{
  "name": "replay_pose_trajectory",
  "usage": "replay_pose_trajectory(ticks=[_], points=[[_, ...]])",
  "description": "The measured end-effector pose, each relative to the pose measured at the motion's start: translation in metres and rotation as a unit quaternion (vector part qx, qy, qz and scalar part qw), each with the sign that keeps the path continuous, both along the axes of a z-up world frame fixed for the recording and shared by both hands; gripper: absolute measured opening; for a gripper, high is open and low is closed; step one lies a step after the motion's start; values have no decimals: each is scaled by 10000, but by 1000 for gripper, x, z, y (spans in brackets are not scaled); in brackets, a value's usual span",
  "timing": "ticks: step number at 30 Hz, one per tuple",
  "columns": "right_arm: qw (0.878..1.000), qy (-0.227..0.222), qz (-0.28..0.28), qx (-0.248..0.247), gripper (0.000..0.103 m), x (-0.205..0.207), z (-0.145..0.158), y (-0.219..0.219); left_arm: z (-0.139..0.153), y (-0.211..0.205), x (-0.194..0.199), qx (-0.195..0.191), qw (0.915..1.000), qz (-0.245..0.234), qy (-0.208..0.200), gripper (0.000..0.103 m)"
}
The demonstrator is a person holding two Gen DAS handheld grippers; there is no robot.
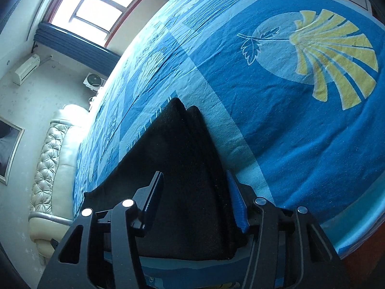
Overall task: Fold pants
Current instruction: 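Grasp the stacked leg hems with the right gripper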
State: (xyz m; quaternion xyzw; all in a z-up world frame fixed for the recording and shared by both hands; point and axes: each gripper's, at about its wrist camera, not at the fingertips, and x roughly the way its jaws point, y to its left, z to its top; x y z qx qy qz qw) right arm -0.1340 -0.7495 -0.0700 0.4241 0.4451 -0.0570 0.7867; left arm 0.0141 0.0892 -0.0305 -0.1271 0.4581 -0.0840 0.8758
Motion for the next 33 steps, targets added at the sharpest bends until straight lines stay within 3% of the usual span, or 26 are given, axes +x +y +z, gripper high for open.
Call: replay_pose_trajectory(ticks=[3,9,16,23,28,33], points=[[9999,95,98,17,25,0,0,12,-3,2,-1,-25,10000,11,47,88],[9988,-252,-80,402,23,2,22,30,-4,10,-3,4,9999,21,125,88],[9879,-1314,34,824,23,15,97,72,3,16,-8,-67,9999,9,106,88],[9788,-1781,720,709,23,60,167,151,10,12,-14,-176,9998,-102,47,88],[9717,-1848,1278,727,23,96,176,217,10,1,-16,-96,9996,-254,62,88],[9698,-1538,1751,725,23,134,154,281,16,-12,-21,-39,9988,-490,-57,88]])
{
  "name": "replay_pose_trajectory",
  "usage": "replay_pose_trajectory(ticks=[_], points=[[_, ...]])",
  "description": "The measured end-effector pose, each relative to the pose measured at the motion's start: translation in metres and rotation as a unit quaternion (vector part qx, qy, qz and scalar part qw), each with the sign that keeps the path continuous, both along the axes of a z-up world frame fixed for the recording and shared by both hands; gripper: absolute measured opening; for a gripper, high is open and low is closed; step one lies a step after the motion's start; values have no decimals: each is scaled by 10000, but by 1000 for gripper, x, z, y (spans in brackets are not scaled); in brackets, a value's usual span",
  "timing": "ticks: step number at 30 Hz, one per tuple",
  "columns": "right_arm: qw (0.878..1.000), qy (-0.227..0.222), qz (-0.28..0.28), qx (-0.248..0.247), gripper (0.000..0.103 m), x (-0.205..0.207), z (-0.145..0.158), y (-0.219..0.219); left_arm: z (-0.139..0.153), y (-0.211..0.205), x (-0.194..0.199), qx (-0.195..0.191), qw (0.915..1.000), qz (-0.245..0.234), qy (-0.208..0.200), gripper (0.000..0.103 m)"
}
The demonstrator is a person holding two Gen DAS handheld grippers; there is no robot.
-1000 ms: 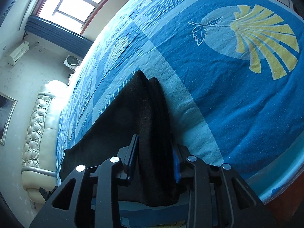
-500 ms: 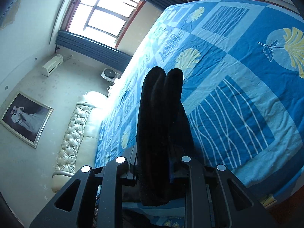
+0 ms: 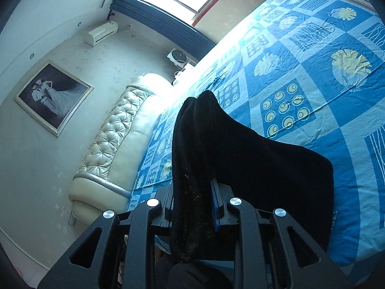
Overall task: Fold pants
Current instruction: 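Grasp the stacked leg hems with the right gripper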
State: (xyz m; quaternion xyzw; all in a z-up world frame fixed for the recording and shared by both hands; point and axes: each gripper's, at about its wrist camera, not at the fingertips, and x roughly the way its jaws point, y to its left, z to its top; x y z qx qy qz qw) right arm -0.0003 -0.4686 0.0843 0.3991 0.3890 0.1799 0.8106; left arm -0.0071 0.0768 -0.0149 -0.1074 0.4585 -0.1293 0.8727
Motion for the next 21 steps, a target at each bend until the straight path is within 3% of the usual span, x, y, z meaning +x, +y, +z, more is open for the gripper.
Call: replay_pose_trajectory(ticks=[7,10,14,21], points=[[9969,412,509,-434,23,29,-45,81,1,-6,-2,-73,9999,-73,30,88],[9921,606,652,-885,23,35,-64,110,0,-5,-1,-129,9999,-41,74,88],[9836,900,744,-1373,23,41,-91,141,1,-4,-1,-131,9999,-20,53,88],[9759,1205,808,-1627,23,44,-123,169,0,-5,-1,-180,9998,-19,111,88]])
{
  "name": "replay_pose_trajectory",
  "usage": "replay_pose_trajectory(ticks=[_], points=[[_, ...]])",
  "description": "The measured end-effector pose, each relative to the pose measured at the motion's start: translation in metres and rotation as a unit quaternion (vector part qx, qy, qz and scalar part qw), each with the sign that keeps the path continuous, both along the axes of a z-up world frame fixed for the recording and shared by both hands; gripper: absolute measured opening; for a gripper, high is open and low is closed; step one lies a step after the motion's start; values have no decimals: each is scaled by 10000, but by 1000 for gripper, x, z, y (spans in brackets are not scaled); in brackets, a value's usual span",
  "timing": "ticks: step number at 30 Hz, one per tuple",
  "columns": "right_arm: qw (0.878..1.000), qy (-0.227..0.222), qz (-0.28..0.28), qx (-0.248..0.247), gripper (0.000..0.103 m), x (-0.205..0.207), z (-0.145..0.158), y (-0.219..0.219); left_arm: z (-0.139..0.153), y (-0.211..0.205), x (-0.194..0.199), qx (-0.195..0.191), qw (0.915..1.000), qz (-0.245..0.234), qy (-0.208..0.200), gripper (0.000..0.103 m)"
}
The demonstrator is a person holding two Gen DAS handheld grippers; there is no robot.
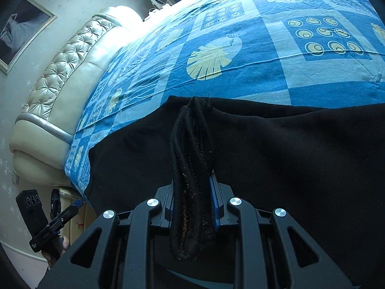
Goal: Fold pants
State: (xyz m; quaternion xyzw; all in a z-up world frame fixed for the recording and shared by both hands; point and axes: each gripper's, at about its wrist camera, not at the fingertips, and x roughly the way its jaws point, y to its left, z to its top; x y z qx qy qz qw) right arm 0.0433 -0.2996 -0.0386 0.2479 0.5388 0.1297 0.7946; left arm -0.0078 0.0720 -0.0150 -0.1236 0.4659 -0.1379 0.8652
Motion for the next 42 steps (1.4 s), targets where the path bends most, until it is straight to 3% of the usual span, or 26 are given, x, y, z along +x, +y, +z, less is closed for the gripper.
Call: replay_pose_trajectory(ticks=[6,12,15,17,27,32,34,37,42], points=[[9999,97,-72,108,31,-2,-10,10,0,-2,0,14,10000,-17,-4,88],[9999,54,47,80,32,-6,-14,24,-2,-4,0,2,10000,-33,16,88],[9989,116,112,440,32,-8,-19,30,-2,-6,-1,-3,10000,-63,30,88],[9990,99,93,427,32,-9,-20,33,-2,-6,-1,4,10000,-84,37,88],[9986,10,274,451,46,-10,-22,43,-3,-7,-1,2,9999,-114,79,88],[9970,-208,397,630,46,-17,4,36,-2,-11,-5,47,9998,-167,38,88],[9953,-490,373,742,47,-23,23,23,-2,-11,-5,52,9998,-173,39,88],[9933,-873,64,750,57,-32,50,-20,-3,-11,-4,6,9998,-161,75,88],[9806,-1134,-1340,866,59,-54,54,-137,-4,-12,-4,-11,9998,-181,108,88]])
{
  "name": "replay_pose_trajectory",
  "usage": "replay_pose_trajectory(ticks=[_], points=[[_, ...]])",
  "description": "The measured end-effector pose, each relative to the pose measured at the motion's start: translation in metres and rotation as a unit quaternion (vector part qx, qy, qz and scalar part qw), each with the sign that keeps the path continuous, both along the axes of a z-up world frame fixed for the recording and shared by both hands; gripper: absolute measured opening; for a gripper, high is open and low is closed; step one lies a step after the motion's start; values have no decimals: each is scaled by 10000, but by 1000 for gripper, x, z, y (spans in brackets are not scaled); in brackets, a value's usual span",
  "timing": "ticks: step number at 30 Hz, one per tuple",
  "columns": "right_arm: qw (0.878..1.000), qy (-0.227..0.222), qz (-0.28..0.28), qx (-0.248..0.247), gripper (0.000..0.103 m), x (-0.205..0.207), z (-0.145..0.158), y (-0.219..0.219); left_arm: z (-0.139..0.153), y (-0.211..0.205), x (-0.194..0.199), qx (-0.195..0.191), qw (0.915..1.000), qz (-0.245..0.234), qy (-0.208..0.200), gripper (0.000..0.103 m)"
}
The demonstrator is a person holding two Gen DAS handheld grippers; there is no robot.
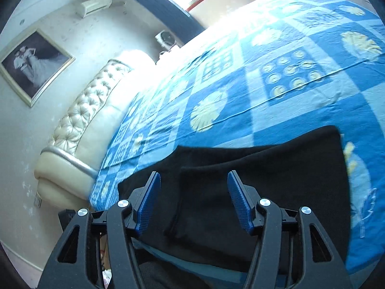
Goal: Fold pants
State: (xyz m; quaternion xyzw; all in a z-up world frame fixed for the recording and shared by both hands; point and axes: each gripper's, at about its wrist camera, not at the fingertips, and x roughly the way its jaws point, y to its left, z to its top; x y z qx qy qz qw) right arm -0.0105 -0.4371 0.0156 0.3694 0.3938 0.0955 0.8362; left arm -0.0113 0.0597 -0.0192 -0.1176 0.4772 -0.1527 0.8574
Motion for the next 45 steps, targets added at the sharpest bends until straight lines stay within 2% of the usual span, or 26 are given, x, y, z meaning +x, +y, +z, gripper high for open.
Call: replay_pose_trajectory(ticks=[2,5,8,11,13,14,15,18,21,25,28,32,35,39,42,45], points=[[9982,162,-547,176,59,-8,-18,-44,0,0,0,-16,10000,-7,13,88],[9908,613,-989,694,59,-12,-60,-89,-2,0,1,-29,10000,-2,43,88],[9816,765,-1066,1385,59,-10,-95,-101,-5,0,1,-18,10000,9,88,88],[9775,775,-1051,1659,58,-1,-111,-103,-7,2,2,-37,9999,34,136,88],[9776,752,-1000,1691,50,6,-114,-101,-8,2,2,-81,9998,50,180,88],[9777,883,-977,1637,35,9,-117,-99,-9,3,2,-112,9997,60,204,88],[9782,1018,-964,1534,28,12,-121,-97,-9,3,3,-144,9996,70,234,88],[9806,1077,-891,1373,22,10,-124,-94,-11,6,4,-248,9992,95,304,88],[9823,1089,-860,1258,21,9,-125,-93,-11,5,4,-255,9992,99,300,88],[9815,993,-887,1376,21,5,-127,-95,-10,5,4,-226,9993,67,282,88],[9774,892,-953,1665,28,-5,-123,-99,-8,4,4,-211,9994,65,254,88],[9741,815,-910,1902,44,-30,-113,-96,-5,3,1,-183,9997,38,176,88],[9723,804,-816,2036,48,-51,-109,-88,-5,2,1,-195,9996,18,189,88],[9689,874,-678,2212,48,-77,-113,-78,-6,-1,0,-201,9996,-20,211,88],[9701,891,-628,2168,48,-85,-118,-74,-5,-4,-1,-166,9997,-65,172,88],[9738,943,-618,1975,37,-85,-122,-72,-6,-5,-2,-161,9997,-75,190,88]])
